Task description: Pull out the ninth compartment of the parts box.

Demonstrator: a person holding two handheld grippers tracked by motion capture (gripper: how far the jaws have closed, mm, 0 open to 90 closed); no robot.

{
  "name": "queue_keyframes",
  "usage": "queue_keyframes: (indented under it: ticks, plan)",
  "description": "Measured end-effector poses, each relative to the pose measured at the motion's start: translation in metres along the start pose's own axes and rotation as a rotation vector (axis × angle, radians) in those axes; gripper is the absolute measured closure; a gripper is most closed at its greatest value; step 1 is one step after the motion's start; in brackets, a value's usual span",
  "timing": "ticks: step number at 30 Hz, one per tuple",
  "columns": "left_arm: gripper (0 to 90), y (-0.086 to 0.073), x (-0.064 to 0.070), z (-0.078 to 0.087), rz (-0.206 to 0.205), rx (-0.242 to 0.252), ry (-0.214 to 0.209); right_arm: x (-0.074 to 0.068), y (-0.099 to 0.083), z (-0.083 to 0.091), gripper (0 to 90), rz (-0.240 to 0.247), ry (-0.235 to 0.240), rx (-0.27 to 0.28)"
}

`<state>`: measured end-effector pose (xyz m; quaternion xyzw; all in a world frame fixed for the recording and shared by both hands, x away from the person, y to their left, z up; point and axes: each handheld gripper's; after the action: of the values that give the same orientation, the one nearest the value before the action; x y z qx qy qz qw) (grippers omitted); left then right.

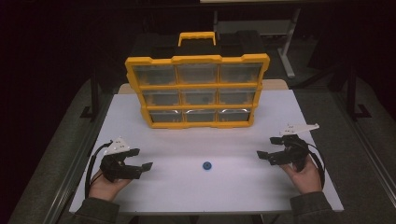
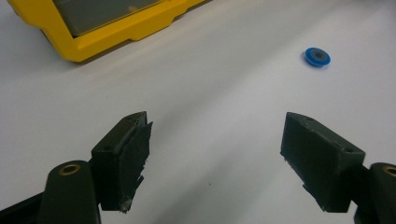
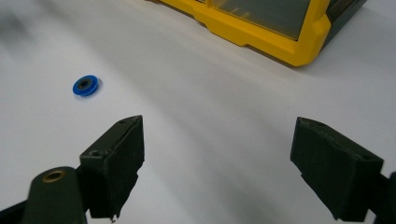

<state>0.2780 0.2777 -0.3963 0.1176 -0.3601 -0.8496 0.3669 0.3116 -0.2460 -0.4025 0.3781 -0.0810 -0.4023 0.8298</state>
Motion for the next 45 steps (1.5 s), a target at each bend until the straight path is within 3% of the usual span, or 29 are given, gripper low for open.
queue_keyframes:
  ticks: [5,9,15,17,21,26,32,36,39,45]
  plan:
    - [23.4,0.0,0.001,0.0,-0.007,-0.007,-0.003,0.0,0.0,0.001,16.5,-0.004,0.002,-0.001]
    - [23.7,-0.001,0.002,0.001,0.004,0.017,-0.01,-0.001,-0.001,0.004,16.5,0.0,-0.011,0.008]
    - [23.7,0.002,0.0,-0.003,-0.017,0.011,-0.024,-0.001,-0.002,0.007,16.5,-0.005,-0.02,0.008]
    - [23.8,0.003,0.001,-0.005,0.0,0.019,-0.029,-0.001,-0.004,0.007,16.5,-0.005,-0.025,0.004]
    - [24.4,0.006,0.0,-0.008,-0.004,0.019,-0.039,0.0,-0.005,0.008,16.5,-0.008,-0.027,0.003]
    - [24.6,0.01,0.001,-0.012,0.008,0.026,-0.071,0.0,-0.006,0.011,16.5,-0.009,-0.033,0.01]
    - [24.3,0.013,0.0,-0.013,-0.006,0.029,-0.09,0.0,-0.006,0.015,16.5,-0.009,-0.037,0.025]
    - [24.4,0.016,0.002,-0.016,-0.01,0.023,-0.127,-0.001,-0.006,0.016,16.5,-0.01,-0.038,0.025]
    - [28.0,0.02,0.004,-0.018,-0.015,0.032,-0.135,0.0,-0.005,0.017,16.5,0.007,-0.05,0.022]
    - [28.2,0.029,0.005,-0.024,0.008,0.034,-0.171,0.004,-0.005,0.02,16.5,-0.001,-0.051,0.036]
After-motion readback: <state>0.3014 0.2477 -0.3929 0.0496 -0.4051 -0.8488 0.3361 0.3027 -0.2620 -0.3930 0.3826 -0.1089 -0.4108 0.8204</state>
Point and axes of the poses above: each handheld gripper's, and its own axes: z roughly backward along the jaws, y roughly out of its top, x roughly to its right, and after that the axes turned 5 degrees about -x, right-handed
